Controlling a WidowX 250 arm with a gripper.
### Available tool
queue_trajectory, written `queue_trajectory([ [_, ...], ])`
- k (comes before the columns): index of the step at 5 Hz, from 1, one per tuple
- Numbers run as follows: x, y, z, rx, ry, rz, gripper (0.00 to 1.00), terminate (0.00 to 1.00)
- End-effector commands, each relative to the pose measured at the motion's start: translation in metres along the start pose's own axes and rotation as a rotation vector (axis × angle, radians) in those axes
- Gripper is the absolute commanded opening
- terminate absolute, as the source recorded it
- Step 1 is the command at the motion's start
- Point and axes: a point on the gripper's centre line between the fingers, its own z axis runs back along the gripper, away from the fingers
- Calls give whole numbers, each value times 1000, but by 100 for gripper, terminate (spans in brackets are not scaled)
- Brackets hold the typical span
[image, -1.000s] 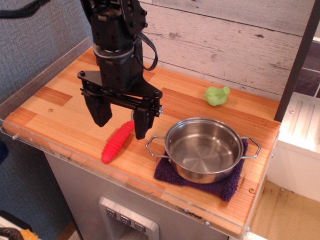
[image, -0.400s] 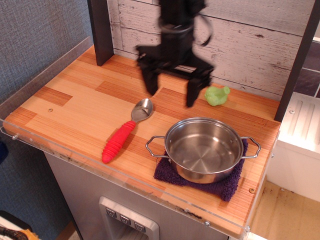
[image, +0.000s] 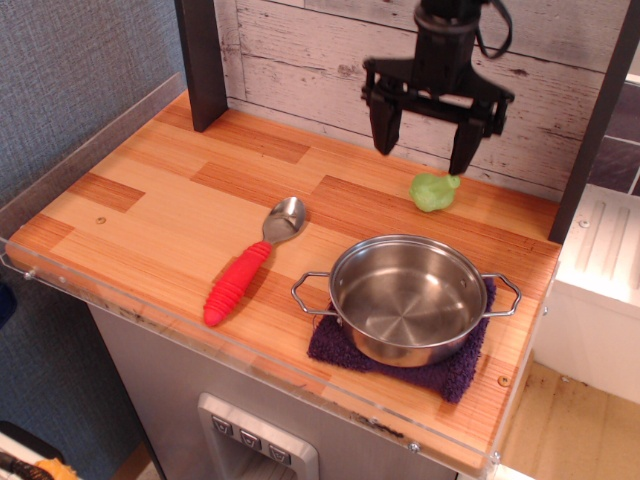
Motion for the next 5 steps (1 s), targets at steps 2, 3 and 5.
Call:
queue_trajectory([
  [2, 14, 4, -35, -13, 50, 52, 100, 0],
  [3, 10, 5, -45, -21, 63, 56, 100, 0],
  [5, 2, 20, -9, -25, 2, 54, 0, 0],
])
